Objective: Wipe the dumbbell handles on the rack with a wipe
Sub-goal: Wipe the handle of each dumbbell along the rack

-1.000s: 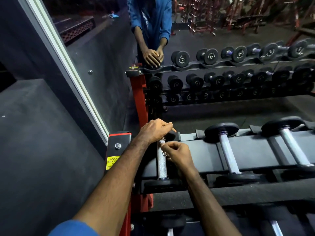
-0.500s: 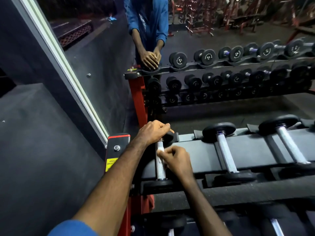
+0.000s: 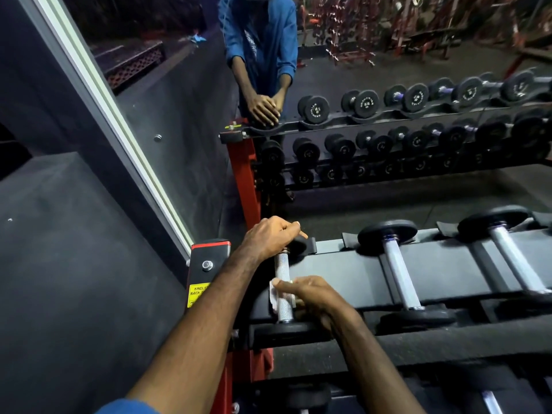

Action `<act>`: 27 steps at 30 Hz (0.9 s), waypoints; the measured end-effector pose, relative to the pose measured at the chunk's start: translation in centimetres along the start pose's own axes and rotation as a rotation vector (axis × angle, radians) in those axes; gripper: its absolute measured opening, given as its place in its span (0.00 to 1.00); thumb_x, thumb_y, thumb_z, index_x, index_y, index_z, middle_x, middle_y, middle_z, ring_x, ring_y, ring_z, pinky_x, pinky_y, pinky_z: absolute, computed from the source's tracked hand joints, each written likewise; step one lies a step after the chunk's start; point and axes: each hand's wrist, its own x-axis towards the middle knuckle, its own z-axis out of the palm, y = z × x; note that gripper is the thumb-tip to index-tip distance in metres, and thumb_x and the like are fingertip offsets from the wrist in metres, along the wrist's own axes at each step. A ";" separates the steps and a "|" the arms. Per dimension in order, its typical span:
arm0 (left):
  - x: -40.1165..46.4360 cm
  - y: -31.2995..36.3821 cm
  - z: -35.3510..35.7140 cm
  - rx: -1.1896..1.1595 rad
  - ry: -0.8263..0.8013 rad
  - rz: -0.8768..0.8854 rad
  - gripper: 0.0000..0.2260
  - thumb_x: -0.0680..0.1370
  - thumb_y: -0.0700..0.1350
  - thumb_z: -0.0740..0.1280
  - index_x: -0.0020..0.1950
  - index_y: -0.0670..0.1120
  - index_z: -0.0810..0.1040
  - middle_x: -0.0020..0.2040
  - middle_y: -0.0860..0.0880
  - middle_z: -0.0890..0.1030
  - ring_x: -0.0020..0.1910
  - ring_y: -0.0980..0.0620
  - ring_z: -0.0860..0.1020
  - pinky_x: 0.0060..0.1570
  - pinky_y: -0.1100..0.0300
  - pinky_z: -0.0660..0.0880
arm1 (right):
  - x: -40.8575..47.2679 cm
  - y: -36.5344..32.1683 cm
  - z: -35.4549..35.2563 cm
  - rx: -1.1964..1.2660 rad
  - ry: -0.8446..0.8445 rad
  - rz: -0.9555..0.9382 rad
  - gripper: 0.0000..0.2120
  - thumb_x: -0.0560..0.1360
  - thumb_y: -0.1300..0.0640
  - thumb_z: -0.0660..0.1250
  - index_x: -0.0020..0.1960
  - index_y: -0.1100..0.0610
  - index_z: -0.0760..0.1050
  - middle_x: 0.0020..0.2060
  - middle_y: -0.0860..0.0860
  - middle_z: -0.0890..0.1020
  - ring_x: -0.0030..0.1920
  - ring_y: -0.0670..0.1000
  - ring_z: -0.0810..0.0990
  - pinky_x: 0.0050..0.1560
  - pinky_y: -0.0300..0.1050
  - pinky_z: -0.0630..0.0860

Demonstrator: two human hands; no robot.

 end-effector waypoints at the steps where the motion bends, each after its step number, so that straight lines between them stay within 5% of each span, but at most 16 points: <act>1: 0.0 -0.1 0.1 -0.003 0.000 -0.003 0.20 0.76 0.68 0.55 0.49 0.71 0.86 0.27 0.57 0.77 0.50 0.42 0.83 0.57 0.48 0.80 | 0.6 -0.8 0.2 0.051 0.019 -0.001 0.13 0.74 0.52 0.79 0.48 0.62 0.83 0.42 0.62 0.85 0.37 0.56 0.85 0.39 0.45 0.80; 5: 0.0 0.0 0.0 -0.016 0.011 -0.013 0.17 0.76 0.68 0.55 0.47 0.74 0.85 0.46 0.59 0.87 0.53 0.51 0.84 0.61 0.48 0.79 | 1.8 -2.7 1.7 0.039 0.057 -0.095 0.10 0.72 0.60 0.80 0.43 0.62 0.79 0.35 0.59 0.80 0.30 0.54 0.80 0.33 0.46 0.82; 8: -0.1 0.0 0.0 -0.019 0.007 -0.021 0.17 0.78 0.66 0.56 0.47 0.73 0.86 0.39 0.60 0.85 0.50 0.51 0.83 0.60 0.49 0.79 | 1.3 -0.8 2.4 -0.110 0.103 -0.069 0.13 0.70 0.62 0.81 0.44 0.62 0.77 0.34 0.60 0.80 0.29 0.55 0.80 0.29 0.46 0.81; 13: -0.3 0.2 0.0 -0.022 0.010 -0.033 0.17 0.77 0.66 0.56 0.48 0.72 0.86 0.43 0.61 0.86 0.52 0.52 0.83 0.61 0.48 0.79 | 2.4 -2.5 2.4 -0.064 0.200 -0.110 0.14 0.64 0.59 0.73 0.44 0.69 0.78 0.33 0.64 0.82 0.32 0.62 0.84 0.40 0.70 0.84; 15: -0.2 0.2 0.0 -0.004 0.004 -0.037 0.17 0.77 0.67 0.55 0.48 0.74 0.85 0.44 0.59 0.87 0.52 0.50 0.83 0.62 0.47 0.79 | 2.1 -2.3 2.1 -0.101 0.182 -0.104 0.12 0.67 0.59 0.73 0.45 0.67 0.80 0.33 0.62 0.83 0.33 0.61 0.85 0.39 0.61 0.86; 17: -0.3 0.3 -0.1 -0.001 0.000 -0.038 0.18 0.78 0.66 0.55 0.49 0.73 0.86 0.33 0.59 0.82 0.48 0.48 0.82 0.59 0.47 0.79 | 1.3 -1.1 1.7 -0.229 0.134 -0.039 0.15 0.66 0.55 0.76 0.46 0.65 0.81 0.36 0.61 0.85 0.34 0.59 0.86 0.38 0.53 0.86; 19: -0.5 0.3 -0.3 -0.002 -0.008 -0.044 0.18 0.79 0.66 0.55 0.50 0.71 0.87 0.26 0.60 0.77 0.44 0.47 0.80 0.57 0.48 0.79 | 1.4 -0.2 1.4 -0.233 0.108 0.015 0.19 0.63 0.53 0.78 0.45 0.68 0.80 0.38 0.65 0.86 0.37 0.63 0.86 0.43 0.62 0.86; 21: -0.6 0.4 -0.1 0.006 -0.003 -0.045 0.19 0.77 0.67 0.55 0.50 0.72 0.86 0.30 0.60 0.80 0.47 0.46 0.82 0.59 0.47 0.79 | 1.8 -1.0 1.8 -0.106 0.117 -0.007 0.11 0.70 0.60 0.74 0.42 0.68 0.78 0.37 0.65 0.83 0.36 0.63 0.85 0.41 0.60 0.85; 24: -0.3 0.5 0.0 0.004 0.009 -0.048 0.20 0.73 0.70 0.53 0.48 0.74 0.85 0.48 0.58 0.88 0.56 0.49 0.83 0.63 0.46 0.78 | 2.6 -3.4 2.3 0.031 0.142 -0.056 0.04 0.74 0.65 0.68 0.44 0.66 0.78 0.35 0.64 0.81 0.36 0.63 0.83 0.37 0.54 0.81; 27: 0.0 0.3 0.0 -0.004 -0.004 -0.048 0.20 0.75 0.69 0.54 0.48 0.73 0.85 0.40 0.59 0.86 0.51 0.49 0.83 0.62 0.46 0.79 | 1.7 -2.6 1.7 -0.028 0.089 -0.022 0.06 0.73 0.63 0.71 0.41 0.67 0.79 0.33 0.65 0.81 0.36 0.63 0.84 0.44 0.64 0.83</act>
